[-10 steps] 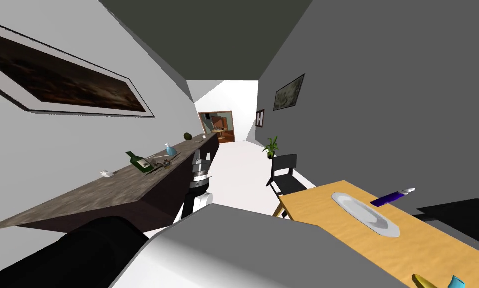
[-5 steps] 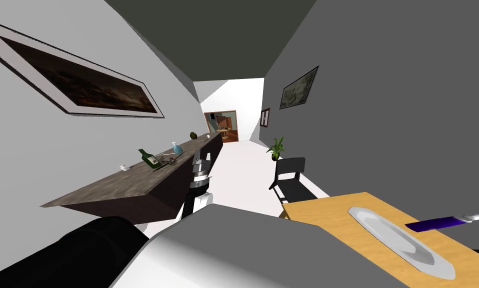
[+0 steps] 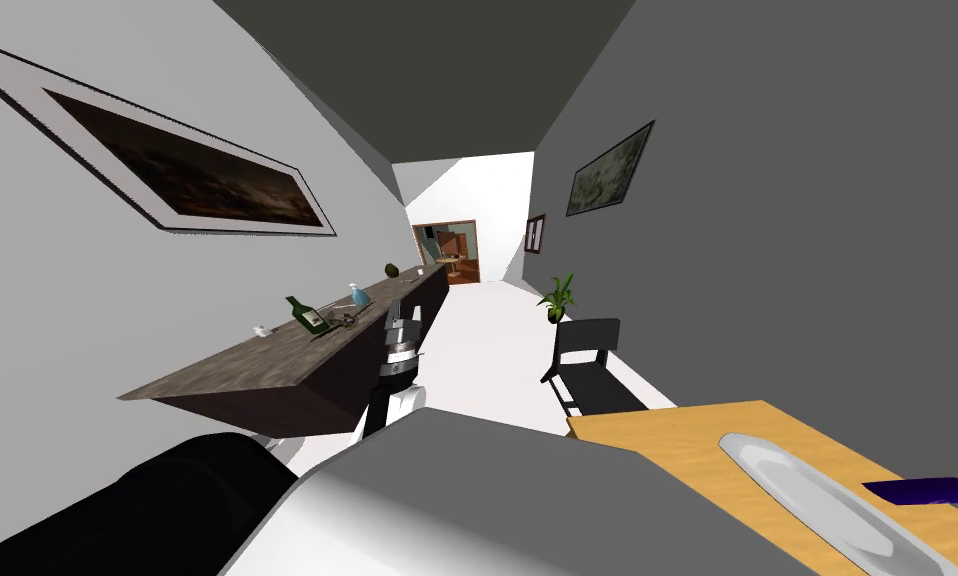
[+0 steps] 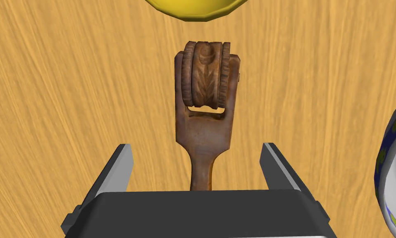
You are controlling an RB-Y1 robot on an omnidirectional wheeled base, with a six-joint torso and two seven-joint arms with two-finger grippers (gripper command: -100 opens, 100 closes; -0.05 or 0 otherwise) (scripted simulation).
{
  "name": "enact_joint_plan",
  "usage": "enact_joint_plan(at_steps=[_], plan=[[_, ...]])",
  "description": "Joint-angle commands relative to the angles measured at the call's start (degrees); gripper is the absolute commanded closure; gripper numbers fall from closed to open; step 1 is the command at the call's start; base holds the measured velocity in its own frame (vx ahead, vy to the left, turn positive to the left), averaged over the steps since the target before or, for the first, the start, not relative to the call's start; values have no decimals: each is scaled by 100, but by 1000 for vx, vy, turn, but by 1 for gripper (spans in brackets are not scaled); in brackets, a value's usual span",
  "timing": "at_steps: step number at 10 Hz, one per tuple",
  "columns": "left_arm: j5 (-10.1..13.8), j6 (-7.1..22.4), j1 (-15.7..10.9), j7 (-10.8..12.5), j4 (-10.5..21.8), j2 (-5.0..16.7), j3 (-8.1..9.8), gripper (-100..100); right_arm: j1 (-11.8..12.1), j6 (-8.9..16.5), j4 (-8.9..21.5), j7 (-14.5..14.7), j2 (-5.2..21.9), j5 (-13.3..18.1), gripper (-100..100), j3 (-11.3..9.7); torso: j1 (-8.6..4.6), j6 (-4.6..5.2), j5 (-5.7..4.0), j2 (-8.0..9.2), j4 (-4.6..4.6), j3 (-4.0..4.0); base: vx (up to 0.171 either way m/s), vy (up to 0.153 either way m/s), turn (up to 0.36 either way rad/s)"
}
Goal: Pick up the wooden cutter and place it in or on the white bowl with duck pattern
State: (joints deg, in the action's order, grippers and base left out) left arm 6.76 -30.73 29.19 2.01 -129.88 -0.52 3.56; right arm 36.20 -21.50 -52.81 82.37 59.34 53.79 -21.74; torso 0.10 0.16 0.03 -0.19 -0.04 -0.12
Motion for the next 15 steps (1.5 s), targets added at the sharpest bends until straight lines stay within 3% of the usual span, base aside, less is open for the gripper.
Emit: enact_joint_plan(at_steps=[1,2,5,6,7,11,12,13,15], plan=[[0,0,0,0,0,0,0,0,0,0,0,0,0,0,0,0,0,0,0,0,0,0,0,0,0],[0,0,0,0,0,0,0,0,-72,117,64,11,-172,43,-100,-64,3,0,0,5,1,3,-1,-33,48],[0,0,0,0,0,0,0,0,-178,294,158,26,-433,108,-100,-161,-21,0,-5,11,3,6,-7,-67,50],[0,0,0,0,0,1,0,0,-158,197,205,92,-410,77,-100,-82,-25,-1,-7,12,3,7,-4,-36,18],[0,0,0,0,0,0,0,0,-168,204,223,115,-429,80,100,-83,-13,1,-3,10,3,6,-1,-7,-6],[0,0,0,0,0,0,0,0,-165,203,223,111,-427,79,100,-83,3,-1,1,8,3,5,0,0,0],[0,0,0,0,0,0,0,0,-166,203,223,111,-427,79,0,-83,4,-1,1,8,3,5,0,0,0],[0,0,0,0,0,0,0,0,-107,176,95,16,-259,65,100,-96,4,-1,1,8,3,5,2,39,-56],[0,0,0,0,0,-1,-1,0,-1,-1,1,1,1,0,100,1,38,3,10,6,1,4,11,90,-75]])
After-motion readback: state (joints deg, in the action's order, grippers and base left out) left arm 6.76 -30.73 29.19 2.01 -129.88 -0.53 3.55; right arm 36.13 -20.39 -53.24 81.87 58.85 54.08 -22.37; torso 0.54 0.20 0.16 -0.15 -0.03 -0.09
